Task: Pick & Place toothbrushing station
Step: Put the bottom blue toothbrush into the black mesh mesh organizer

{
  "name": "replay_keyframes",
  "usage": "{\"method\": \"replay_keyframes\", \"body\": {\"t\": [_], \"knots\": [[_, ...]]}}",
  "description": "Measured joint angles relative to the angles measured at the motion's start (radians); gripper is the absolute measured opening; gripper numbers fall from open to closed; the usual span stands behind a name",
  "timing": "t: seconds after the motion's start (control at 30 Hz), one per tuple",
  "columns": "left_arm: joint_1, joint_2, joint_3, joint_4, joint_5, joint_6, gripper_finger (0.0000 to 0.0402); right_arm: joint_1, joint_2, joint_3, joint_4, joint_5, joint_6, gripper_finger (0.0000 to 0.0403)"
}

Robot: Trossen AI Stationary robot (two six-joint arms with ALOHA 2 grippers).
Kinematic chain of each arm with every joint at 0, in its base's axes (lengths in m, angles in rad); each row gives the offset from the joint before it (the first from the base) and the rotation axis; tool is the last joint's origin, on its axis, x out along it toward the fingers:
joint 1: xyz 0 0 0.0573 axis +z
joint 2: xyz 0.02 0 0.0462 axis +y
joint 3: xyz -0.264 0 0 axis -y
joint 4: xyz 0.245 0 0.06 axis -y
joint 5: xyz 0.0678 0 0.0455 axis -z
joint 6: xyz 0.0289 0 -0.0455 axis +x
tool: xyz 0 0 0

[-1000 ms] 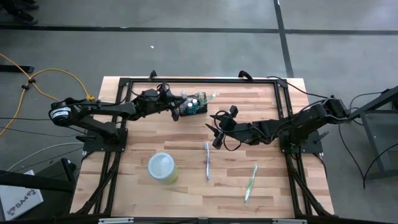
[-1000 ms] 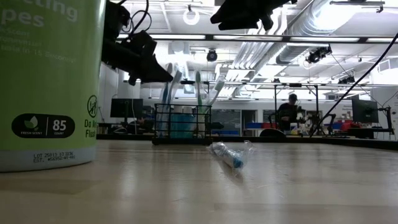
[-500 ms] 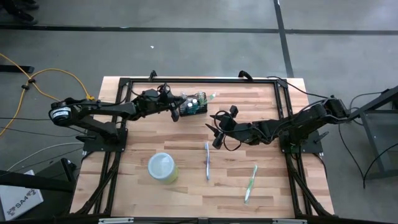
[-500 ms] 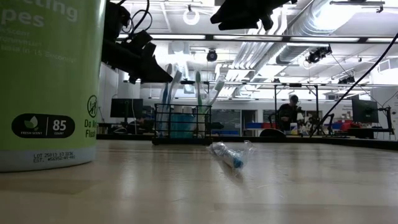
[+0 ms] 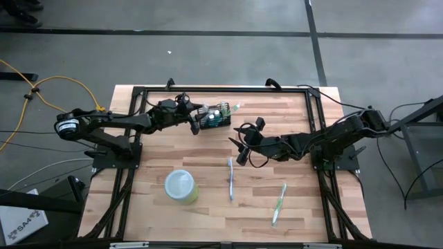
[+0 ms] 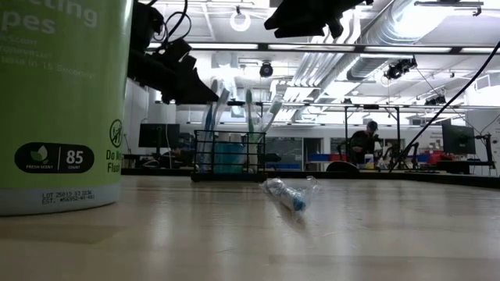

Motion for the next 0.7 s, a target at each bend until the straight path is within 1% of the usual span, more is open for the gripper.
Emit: {"method": "replay_keyframes", "body": {"t": [0.1,0.33,0.53,0.63,0.7], "knots": [[-0.013,-0.007,0.0,0.003,0.0,0.032,0.0192,0.0,0.0,0.0,0.0,0.0,0.0,0.0181],[-0.036,-0.044,0.0,0.001,0.001,0.034,0.0193,0.0,0.0,0.0,-0.002,0.0,0.0,0.0181],[-0.021,-0.053,0.0,-0.044,0.001,0.014,0.0193,0.0,0.0,0.0,-0.002,-0.009,0.0,0.0181],[-0.007,-0.053,0.0,-0.069,-0.001,-0.017,0.0193,0.0,0.0,0.0,-0.002,-0.033,0.0,0.0181],[-0.001,-0.053,0.0,-0.076,-0.03,-0.024,0.0193,0.0,0.0,0.0,-0.002,-0.041,0.0,0.0181]]}}
